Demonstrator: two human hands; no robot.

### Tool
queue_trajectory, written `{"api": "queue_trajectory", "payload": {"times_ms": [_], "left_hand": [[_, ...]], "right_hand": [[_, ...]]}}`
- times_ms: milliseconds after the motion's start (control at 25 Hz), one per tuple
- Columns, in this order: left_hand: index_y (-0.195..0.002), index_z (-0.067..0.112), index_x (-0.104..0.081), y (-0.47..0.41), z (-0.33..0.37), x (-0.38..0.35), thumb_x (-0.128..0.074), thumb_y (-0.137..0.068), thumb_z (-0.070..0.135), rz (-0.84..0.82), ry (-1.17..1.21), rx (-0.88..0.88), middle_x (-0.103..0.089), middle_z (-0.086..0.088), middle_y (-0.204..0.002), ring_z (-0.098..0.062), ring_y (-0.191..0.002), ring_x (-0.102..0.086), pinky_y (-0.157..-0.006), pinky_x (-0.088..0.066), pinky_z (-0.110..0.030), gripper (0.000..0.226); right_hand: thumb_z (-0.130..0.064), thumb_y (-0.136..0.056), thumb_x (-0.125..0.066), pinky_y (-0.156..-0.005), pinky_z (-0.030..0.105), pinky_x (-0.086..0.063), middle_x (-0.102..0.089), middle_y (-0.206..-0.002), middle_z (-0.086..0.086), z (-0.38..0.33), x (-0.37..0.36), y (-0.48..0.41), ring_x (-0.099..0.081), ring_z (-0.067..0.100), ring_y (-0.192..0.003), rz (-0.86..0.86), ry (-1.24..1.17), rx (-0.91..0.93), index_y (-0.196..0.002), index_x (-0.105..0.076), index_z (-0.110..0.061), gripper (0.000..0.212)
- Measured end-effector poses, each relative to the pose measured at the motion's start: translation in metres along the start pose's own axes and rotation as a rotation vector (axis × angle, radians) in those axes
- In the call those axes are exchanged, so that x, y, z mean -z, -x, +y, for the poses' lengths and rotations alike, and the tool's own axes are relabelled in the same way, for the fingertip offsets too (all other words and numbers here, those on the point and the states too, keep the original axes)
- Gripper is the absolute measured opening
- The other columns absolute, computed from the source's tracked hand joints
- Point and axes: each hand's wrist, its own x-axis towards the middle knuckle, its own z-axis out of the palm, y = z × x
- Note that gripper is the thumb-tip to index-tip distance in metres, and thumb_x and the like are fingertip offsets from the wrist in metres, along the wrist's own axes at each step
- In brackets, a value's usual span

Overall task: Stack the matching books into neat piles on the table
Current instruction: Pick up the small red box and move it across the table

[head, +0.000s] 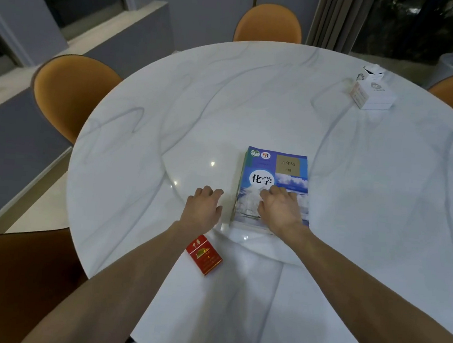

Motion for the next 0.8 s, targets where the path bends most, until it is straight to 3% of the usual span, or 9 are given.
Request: {"api": "queue_trajectory", "payload": {"times_ms": [440, 800], "left_hand": [[-0.132, 0.015, -0.045, 0.088, -0.037, -0.030, -0.049, -0.092, 0.028, -0.038, 0.062, 0.139, -0.052, -0.009, -0.129, -0.026, -0.119, -0.045, -0.093, -0.044, -0.036, 0.042], [-0.139, 0.012, -0.036, 0.116, -0.025, -0.073, -0.062, -0.072, 0.060, 0.020, 0.221, 0.191, -0.046, -0.009, -0.136, -0.026, -0.129, -0.038, -0.106, -0.037, -0.036, 0.086]], "right_hand": [[-0.018, -0.096, -0.037, -0.099, 0.037, -0.037, -0.057, -0.123, 0.012, -0.090, -0.029, 0.059, -0.049, 0.029, -0.118, -0.069, -0.070, 0.263, -0.122, -0.054, -0.009, 0.032], [-0.022, -0.098, -0.038, -0.094, 0.037, -0.043, -0.055, -0.122, 0.014, -0.110, -0.063, 0.060, -0.052, 0.029, -0.115, -0.260, -0.227, 0.086, -0.120, -0.052, -0.005, 0.031]]}}
